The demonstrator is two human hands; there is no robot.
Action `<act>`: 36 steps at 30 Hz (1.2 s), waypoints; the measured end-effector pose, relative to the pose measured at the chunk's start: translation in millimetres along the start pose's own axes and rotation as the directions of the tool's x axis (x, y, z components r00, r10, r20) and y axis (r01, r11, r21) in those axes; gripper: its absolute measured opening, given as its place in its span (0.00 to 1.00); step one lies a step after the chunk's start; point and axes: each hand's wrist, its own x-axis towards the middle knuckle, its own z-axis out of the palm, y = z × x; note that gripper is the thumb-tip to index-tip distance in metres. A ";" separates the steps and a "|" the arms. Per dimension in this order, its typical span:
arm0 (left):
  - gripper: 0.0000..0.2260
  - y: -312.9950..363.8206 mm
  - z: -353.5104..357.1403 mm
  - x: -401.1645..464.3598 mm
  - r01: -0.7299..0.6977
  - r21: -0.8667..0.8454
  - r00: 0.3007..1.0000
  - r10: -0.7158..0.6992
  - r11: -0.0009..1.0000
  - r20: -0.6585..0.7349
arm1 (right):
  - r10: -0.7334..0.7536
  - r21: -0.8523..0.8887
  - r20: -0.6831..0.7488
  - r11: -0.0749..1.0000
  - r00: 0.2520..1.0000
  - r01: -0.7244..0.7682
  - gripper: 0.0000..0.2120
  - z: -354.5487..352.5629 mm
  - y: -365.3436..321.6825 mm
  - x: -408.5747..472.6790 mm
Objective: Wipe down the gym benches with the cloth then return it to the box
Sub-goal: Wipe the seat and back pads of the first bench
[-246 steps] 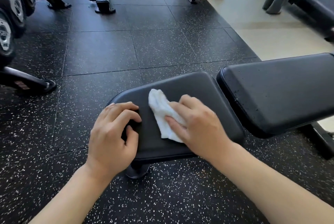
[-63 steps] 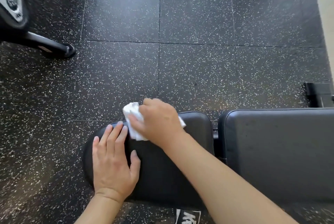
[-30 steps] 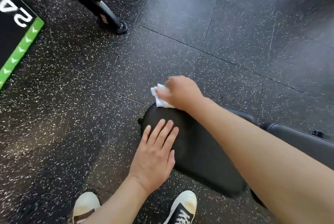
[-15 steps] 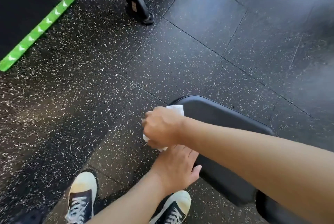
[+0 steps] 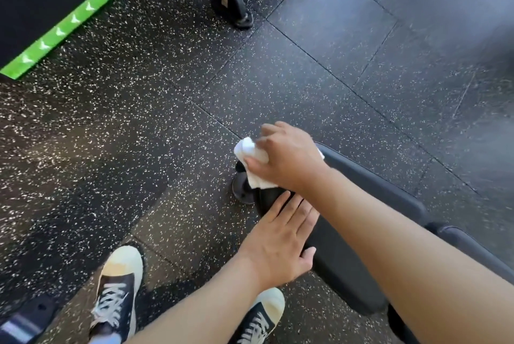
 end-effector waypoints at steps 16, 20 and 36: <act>0.31 8.6 -15.6 50.2 -0.027 -0.034 0.999 0.025 0.999 -0.046 | 0.772 0.292 -0.269 0.636 0.576 -0.715 0.25 2.7 132.7 -170.2; 0.30 26.4 -23.5 111.8 -0.096 0.014 0.995 0.096 0.995 -0.014 | 0.803 0.293 -0.362 0.580 0.473 -0.760 0.23 10.1 136.2 -203.7; 0.26 52.5 -22.8 166.6 -0.131 0.047 0.991 0.131 0.990 -0.012 | 0.961 0.610 -0.276 0.172 -0.005 -0.774 0.18 27.4 91.9 -249.5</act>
